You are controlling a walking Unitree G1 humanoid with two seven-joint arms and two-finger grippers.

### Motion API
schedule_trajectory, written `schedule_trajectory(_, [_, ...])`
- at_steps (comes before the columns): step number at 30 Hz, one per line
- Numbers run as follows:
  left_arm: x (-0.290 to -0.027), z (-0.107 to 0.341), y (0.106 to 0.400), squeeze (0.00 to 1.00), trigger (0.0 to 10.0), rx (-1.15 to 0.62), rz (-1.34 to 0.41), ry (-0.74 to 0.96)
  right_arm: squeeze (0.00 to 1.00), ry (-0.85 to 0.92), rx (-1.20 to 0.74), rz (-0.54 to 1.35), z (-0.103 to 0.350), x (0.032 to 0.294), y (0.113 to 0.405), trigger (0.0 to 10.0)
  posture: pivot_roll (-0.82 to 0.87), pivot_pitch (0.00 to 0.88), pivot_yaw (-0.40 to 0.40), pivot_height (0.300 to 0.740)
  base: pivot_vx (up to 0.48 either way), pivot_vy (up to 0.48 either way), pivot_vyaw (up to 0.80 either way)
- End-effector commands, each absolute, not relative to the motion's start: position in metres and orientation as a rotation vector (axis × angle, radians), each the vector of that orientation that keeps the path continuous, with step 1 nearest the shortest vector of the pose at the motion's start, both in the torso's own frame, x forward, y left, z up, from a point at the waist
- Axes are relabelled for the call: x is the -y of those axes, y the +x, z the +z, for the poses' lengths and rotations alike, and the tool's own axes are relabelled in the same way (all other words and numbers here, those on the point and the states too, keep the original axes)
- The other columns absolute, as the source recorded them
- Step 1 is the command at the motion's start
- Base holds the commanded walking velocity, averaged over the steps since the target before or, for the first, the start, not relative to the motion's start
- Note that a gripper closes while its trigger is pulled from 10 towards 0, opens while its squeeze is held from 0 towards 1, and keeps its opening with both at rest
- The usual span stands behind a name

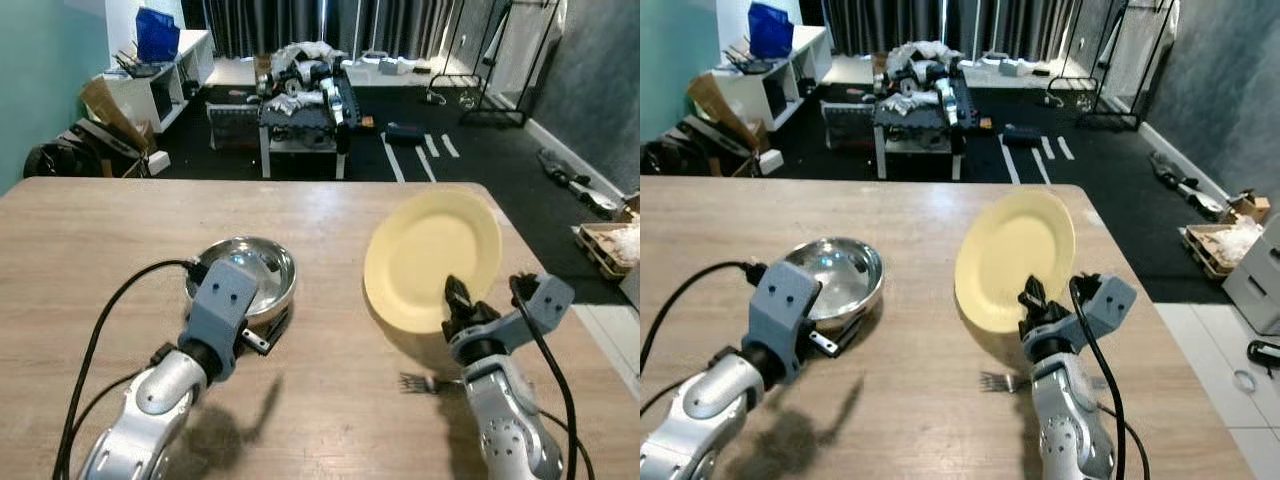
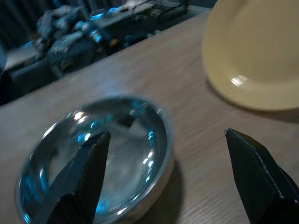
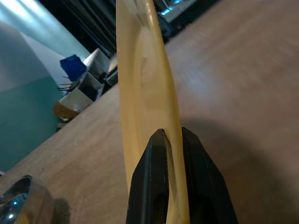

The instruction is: Setting the table

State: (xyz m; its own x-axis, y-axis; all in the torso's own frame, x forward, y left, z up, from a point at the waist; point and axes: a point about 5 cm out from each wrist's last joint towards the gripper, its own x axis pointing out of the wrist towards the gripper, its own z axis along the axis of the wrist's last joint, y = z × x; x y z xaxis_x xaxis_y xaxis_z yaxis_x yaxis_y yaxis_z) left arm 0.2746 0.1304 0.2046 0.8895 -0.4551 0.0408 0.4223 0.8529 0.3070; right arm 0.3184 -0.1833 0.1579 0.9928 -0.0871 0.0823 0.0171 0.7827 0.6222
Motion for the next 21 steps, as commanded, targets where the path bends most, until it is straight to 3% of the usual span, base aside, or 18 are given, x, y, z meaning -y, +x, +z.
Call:
schedule_trajectory(1, [-0.13, 0.208, 0.27, 0.0, 10.0, 0.105, -0.529, 0.292, 0.0, 0.74, 0.062, -0.073, 0.15, 0.185, 0.322, 10.0, 0.21, 0.059, 0.062, 0.74, 0.0, 0.0, 0.0])
schedule_trajectory(8, [-0.139, 0.227, 0.265, 0.0, 10.0, 0.135, -0.596, 0.273, 0.0, 0.93, -0.009, -0.078, 0.139, 0.181, 0.335, 10.0, 0.24, 0.083, 0.047, 0.74, 0.0, 0.0, 0.0])
schedule_trajectory(13, [-0.151, 0.243, 0.259, 0.0, 10.0, 0.16, -0.631, 0.357, 0.0, 1.098, -0.05, -0.119, 0.132, 0.181, 0.347, 10.0, 0.27, 0.116, 0.037, 0.74, 0.0, 0.0, 0.0])
schedule_trajectory(18, [-0.157, 0.247, 0.254, 0.0, 10.0, 0.155, -0.619, 0.365, 0.0, 1.104, -0.053, -0.169, 0.129, 0.189, 0.353, 10.0, 0.28, 0.134, 0.03, 0.74, 0.0, 0.0, 0.0])
schedule_trajectory(19, [-0.157, 0.246, 0.253, 0.0, 10.0, 0.151, -0.619, 0.362, 0.33, 1.1, -0.043, -0.186, 0.129, 0.192, 0.355, 10.0, 0.28, 0.134, 0.03, 0.74, 0.0, 0.0, 0.0])
schedule_trajectory(20, [-0.156, 0.244, 0.252, 0.0, 10.0, 0.145, -0.622, 0.357, 0.86, 1.094, -0.029, -0.204, 0.13, 0.196, 0.356, 10.0, 0.28, 0.137, 0.03, 0.74, 0.0, 0.0, 0.0])
schedule_trajectory(21, [-0.155, 0.243, 0.251, 0.0, 10.0, 0.139, -0.625, 0.353, 1.0, 1.094, -0.012, -0.213, 0.131, 0.198, 0.357, 10.0, 0.28, 0.137, 0.03, 0.74, 0.0, 0.0, 0.0])
